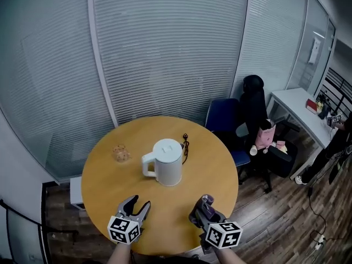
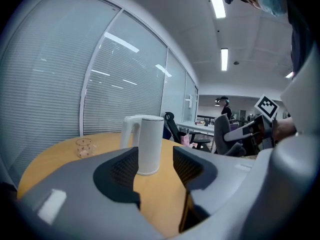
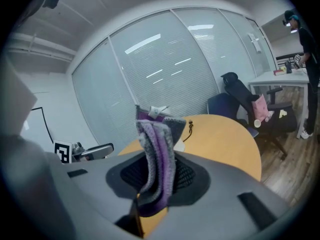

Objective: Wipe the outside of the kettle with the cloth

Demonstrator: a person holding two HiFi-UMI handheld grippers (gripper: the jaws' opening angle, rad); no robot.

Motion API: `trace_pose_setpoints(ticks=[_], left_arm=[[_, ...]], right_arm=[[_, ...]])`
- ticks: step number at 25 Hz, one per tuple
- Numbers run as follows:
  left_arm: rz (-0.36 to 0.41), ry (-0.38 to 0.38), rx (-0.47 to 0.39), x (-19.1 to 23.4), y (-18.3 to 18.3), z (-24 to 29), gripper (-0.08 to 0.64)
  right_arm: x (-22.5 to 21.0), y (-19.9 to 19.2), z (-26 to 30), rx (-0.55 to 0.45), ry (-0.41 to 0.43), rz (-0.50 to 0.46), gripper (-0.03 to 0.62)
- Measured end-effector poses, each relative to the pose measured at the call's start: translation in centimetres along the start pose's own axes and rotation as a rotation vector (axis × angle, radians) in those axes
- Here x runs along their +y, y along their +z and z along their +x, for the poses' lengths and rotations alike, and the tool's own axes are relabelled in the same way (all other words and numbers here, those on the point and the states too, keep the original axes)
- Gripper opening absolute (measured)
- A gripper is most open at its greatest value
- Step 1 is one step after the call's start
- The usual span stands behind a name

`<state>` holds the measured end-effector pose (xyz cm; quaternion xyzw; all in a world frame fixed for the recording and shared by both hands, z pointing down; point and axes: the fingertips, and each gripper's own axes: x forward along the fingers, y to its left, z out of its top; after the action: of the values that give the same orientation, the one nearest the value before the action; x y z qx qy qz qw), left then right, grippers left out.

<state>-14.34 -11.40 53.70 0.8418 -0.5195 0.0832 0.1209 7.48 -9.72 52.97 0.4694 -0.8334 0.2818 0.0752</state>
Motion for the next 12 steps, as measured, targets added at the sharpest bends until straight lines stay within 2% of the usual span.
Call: trace_pose_setpoints(ticks=[6,12], left_arm=[[0.05,-0.054,-0.002,5.3,1.7,2.1,0.212],[0.114,-0.148,-0.003,7.5,3.0,5.2,0.223]], right_arm=[[1.8,0.3,3.1,-0.042,-0.074,0.022,0.097],[3.0,1.5,5.2,-0.086,-0.143,-0.019,0.097]])
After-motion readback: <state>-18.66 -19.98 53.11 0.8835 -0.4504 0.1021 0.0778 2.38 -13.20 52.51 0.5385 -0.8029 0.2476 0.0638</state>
